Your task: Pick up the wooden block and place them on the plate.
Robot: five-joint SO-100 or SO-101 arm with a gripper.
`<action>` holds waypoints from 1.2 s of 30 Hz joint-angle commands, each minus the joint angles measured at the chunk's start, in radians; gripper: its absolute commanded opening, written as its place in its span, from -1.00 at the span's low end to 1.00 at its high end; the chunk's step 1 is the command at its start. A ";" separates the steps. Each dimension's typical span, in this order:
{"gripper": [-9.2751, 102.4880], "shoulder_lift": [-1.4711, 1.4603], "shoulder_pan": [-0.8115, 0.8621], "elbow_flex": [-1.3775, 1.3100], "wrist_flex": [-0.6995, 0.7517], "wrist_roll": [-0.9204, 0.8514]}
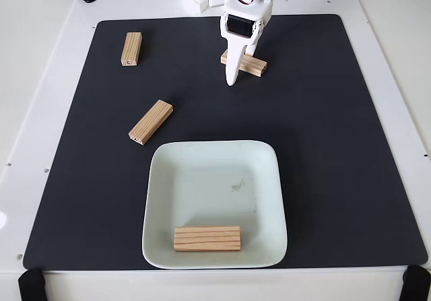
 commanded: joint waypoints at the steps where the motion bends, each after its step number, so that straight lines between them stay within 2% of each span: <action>1: -0.43 0.003 -0.006 -0.006 -0.005 -0.002; 5: -0.84 0.003 -0.002 -0.006 -0.005 0.009; 6: -0.86 0.003 -0.002 -0.005 -0.005 0.011; 8: -0.81 0.003 -0.003 -0.005 -0.005 0.012; 23: -0.84 0.017 -0.003 -0.028 -0.005 0.006; 30: -0.84 0.232 -0.008 -0.040 -0.005 -0.006; 36: -0.84 0.453 -0.006 -0.041 -0.006 -0.104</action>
